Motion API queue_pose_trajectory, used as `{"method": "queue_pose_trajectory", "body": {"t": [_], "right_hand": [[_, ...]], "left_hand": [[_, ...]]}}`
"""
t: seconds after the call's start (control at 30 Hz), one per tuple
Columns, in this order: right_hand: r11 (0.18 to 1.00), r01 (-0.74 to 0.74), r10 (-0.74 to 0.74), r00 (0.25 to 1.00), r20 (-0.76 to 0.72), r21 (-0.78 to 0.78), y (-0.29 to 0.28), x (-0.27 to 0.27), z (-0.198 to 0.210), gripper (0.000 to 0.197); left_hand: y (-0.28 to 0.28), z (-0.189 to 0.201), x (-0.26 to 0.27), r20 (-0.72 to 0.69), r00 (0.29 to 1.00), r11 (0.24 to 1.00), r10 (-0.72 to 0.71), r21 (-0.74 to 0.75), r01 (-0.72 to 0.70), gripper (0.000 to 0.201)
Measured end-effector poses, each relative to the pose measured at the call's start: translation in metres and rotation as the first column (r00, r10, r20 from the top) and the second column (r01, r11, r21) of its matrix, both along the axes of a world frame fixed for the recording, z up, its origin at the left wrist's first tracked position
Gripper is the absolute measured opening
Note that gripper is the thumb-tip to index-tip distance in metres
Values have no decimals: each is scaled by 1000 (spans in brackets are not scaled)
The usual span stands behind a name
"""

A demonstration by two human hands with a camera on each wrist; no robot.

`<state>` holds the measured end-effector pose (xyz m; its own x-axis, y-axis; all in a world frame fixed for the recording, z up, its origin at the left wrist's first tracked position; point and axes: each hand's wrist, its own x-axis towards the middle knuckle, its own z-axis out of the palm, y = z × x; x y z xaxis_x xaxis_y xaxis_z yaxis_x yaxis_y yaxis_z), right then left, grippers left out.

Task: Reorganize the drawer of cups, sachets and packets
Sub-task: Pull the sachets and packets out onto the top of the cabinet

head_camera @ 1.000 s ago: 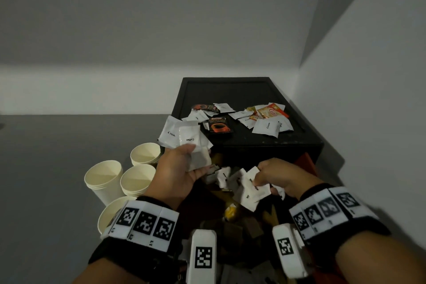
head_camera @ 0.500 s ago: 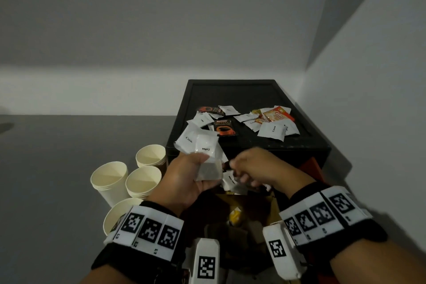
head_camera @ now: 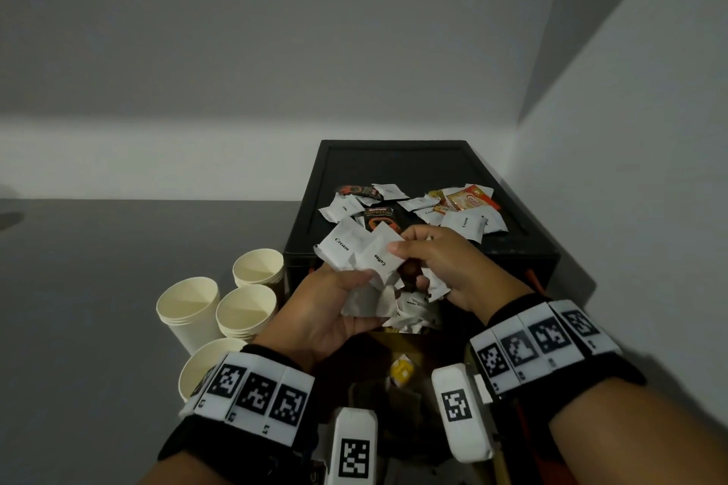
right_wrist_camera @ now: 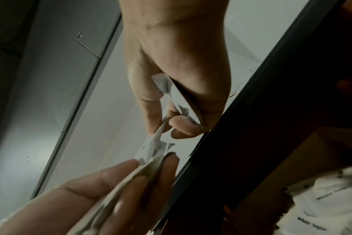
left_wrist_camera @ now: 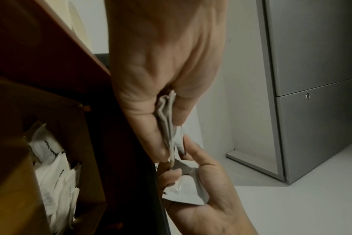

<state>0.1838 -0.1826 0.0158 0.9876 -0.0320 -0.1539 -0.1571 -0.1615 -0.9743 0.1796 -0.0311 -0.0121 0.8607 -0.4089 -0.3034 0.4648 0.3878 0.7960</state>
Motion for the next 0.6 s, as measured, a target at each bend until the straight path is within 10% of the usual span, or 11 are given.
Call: {"method": "queue_pose_trajectory", "body": {"t": [0.3, 0.6], "right_hand": [[840, 113, -39, 988, -148, 531, -14, 12, 11, 4], [812, 159, -62, 980, -188, 562, -10, 23, 20, 22]], "left_hand": [[10, -1, 4, -70, 993, 990, 98, 108, -90, 40], [15, -1, 6, -81, 985, 982, 151, 126, -140, 38]]}}
